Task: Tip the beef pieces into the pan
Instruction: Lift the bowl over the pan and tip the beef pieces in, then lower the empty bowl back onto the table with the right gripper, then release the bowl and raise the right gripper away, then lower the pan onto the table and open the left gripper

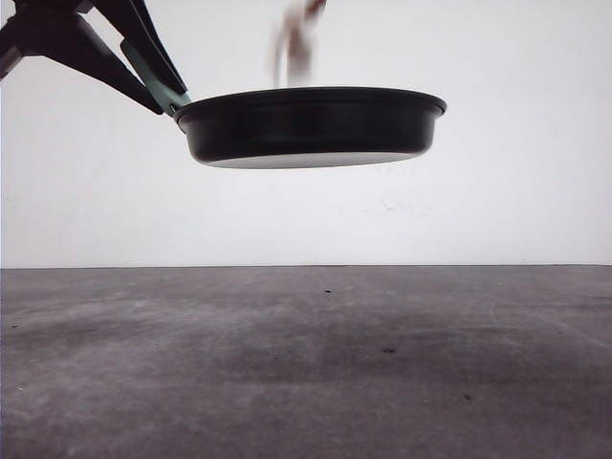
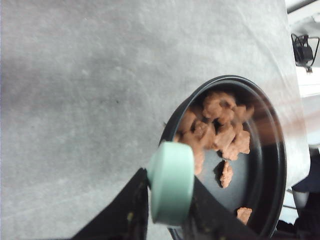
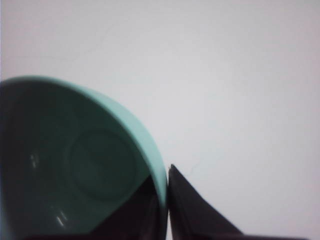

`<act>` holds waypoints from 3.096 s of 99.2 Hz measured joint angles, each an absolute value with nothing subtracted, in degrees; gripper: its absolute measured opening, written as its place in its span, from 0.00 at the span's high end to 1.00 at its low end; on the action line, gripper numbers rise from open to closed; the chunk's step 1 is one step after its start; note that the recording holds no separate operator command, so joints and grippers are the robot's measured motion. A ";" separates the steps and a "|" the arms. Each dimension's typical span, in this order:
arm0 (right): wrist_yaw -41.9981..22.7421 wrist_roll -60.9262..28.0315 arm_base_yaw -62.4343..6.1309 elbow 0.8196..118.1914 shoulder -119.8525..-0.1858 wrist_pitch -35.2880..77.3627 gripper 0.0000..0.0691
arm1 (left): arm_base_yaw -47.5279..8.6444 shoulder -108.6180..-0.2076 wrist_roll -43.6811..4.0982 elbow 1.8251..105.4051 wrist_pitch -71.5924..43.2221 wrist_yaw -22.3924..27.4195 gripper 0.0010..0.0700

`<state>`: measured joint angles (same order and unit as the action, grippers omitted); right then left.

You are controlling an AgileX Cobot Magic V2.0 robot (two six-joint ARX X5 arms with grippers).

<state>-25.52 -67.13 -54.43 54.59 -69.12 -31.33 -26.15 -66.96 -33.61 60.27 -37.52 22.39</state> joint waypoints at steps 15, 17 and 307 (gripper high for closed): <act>-25.04 -67.72 -54.43 54.59 -69.14 -32.77 0.98 | -25.26 -67.33 -33.43 60.27 -37.52 22.41 0.94; -24.95 -67.75 -54.41 54.59 -69.14 -32.82 0.98 | -25.19 -67.35 -33.39 60.27 -37.47 22.41 0.94; -12.53 10.07 -26.30 52.99 -46.59 33.78 0.98 | -18.87 -82.52 -32.29 60.75 -24.29 18.11 0.01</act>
